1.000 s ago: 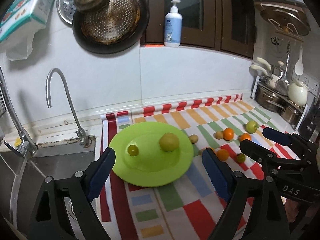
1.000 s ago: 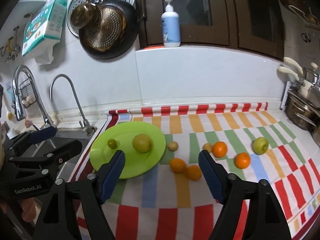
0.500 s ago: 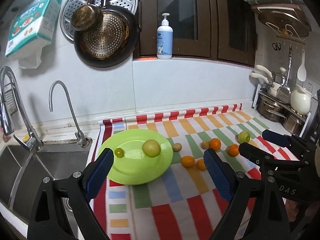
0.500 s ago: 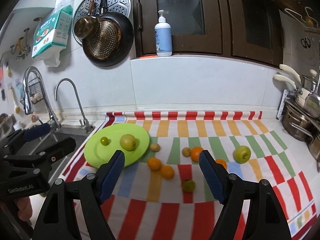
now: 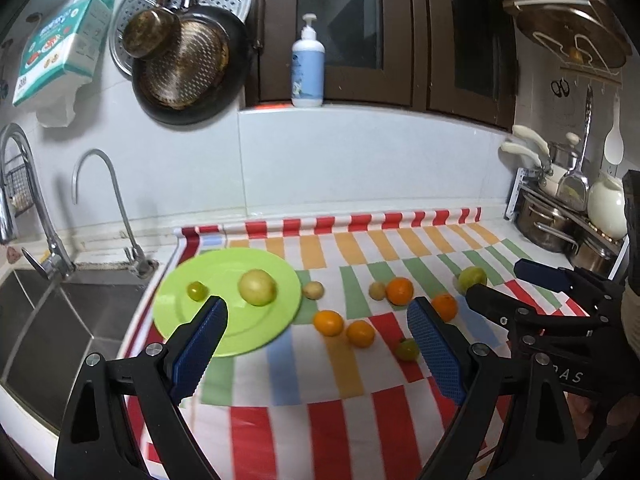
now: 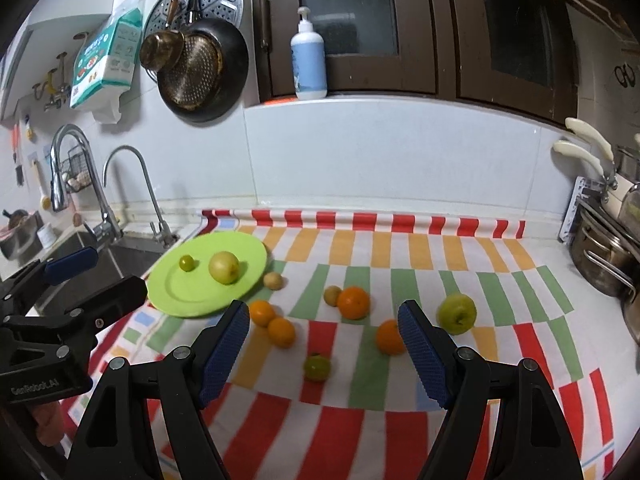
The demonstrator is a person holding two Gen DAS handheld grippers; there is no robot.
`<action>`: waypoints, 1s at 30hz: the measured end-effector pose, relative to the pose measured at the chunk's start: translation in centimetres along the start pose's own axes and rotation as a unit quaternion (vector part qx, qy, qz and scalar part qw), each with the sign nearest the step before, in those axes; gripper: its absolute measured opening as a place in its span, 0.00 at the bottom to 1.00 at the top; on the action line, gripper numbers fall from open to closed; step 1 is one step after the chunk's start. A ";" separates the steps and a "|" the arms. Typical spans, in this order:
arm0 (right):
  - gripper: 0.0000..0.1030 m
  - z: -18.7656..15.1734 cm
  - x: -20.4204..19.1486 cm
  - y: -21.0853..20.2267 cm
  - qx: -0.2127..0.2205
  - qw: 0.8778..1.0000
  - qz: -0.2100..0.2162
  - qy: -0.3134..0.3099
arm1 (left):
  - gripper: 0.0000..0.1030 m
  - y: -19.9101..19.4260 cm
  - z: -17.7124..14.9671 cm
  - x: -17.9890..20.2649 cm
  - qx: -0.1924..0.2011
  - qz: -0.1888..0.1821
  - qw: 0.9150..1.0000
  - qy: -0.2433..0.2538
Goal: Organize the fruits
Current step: 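Lift both tools off the plate and move toward the remaining fruits, then grasp the dark green tangerine with the left tool while the right grasps an orange tangerine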
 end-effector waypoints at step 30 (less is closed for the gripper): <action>0.73 -3.9 8.7 11.4 -0.130 0.991 0.008 -0.024 | 0.68 14.0 -4.6 8.8 -0.158 -0.079 0.983 0.053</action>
Point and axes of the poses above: each gripper's, at about its wrist camera, not at the fingertips, and y roughly the way its jaws point, x to its right, z to its top, the point moved 2 cm from there along y, roughly the way its jaws point, and after that the axes turned 7 degrees about y, right-handed, at the moved point
